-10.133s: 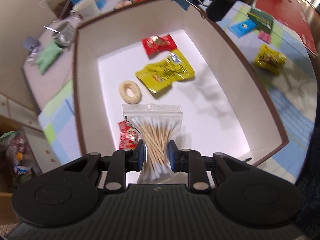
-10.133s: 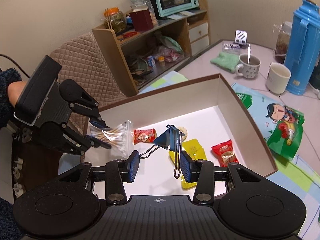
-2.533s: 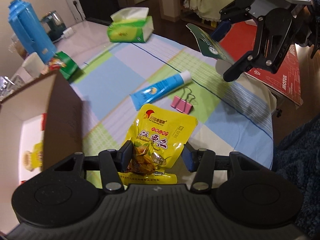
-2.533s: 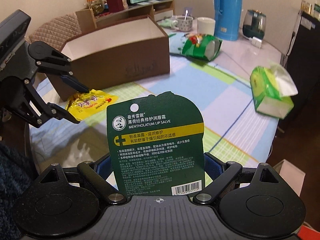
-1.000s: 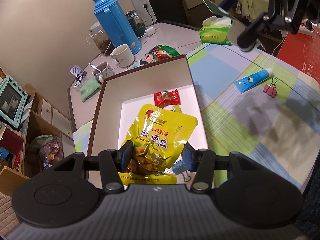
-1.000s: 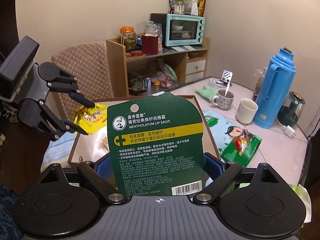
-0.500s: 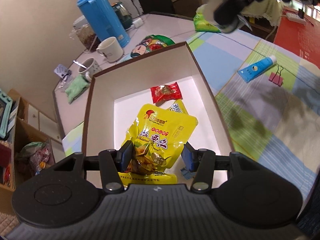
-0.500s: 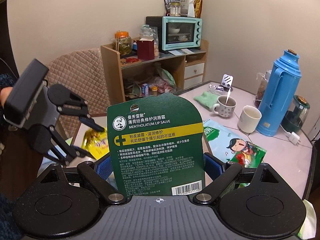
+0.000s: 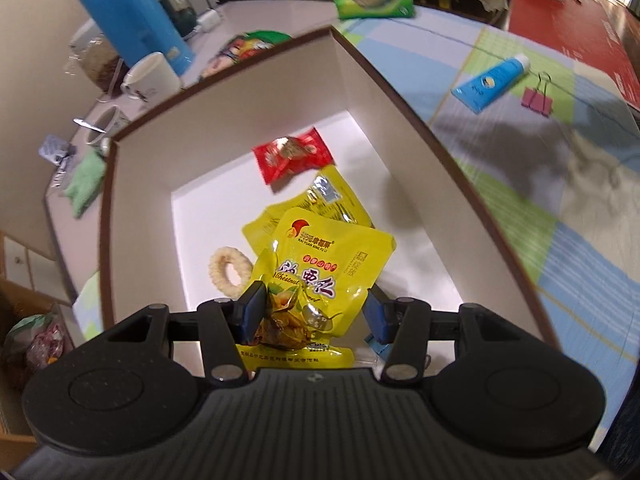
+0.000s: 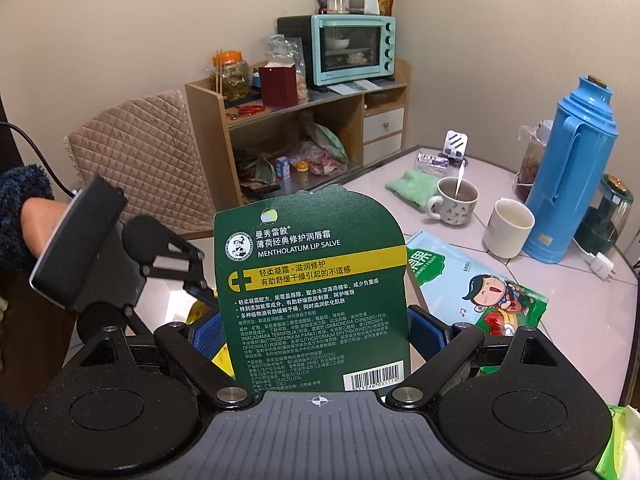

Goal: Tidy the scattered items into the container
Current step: 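Lower the yellow pouch into the box with the left gripper while the right lowers the lip-balm card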

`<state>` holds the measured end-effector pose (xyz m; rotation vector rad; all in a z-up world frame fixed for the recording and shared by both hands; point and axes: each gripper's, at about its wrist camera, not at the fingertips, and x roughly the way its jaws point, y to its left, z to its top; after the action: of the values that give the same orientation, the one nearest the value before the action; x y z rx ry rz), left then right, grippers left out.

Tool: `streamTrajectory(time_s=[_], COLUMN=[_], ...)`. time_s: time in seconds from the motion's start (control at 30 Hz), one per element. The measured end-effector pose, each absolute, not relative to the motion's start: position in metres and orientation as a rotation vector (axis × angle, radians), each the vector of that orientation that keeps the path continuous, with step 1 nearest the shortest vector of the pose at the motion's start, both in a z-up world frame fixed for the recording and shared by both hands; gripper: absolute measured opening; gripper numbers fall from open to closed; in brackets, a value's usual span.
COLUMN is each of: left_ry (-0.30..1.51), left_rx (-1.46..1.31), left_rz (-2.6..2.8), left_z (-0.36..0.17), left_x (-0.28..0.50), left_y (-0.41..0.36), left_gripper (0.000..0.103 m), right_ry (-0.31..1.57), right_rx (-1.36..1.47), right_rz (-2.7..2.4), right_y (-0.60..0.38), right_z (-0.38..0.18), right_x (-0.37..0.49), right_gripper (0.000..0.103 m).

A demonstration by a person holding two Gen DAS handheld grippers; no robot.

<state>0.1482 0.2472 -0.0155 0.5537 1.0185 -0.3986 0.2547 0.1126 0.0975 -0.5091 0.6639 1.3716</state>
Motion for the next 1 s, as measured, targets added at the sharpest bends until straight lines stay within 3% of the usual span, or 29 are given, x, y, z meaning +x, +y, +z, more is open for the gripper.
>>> streamTrajectory(time_s=[0.53,0.67,1.0], left_ry=[1.101,1.084,1.039], left_rx=[0.541,0.515,0.415], left_rz=[-0.511,-0.506,-0.388], left_z=[-0.068,-0.063,-0.026], left_x=[0.168,0.168,0.165], left_y=[0.250,0.256,0.284], left_gripper=[0.048,0.067,0.067], right_ry=[0.744,0.772,0.896], right_rx=[-0.540,-0.554,-0.592], right_rz=[1.353,1.353,1.341], right_y=[0.152,0.164,0.202], right_z=[0.068,0.056,0.012], right_x=[0.264,0.268,0.285], right_gripper=[0.091,0.091,0.091])
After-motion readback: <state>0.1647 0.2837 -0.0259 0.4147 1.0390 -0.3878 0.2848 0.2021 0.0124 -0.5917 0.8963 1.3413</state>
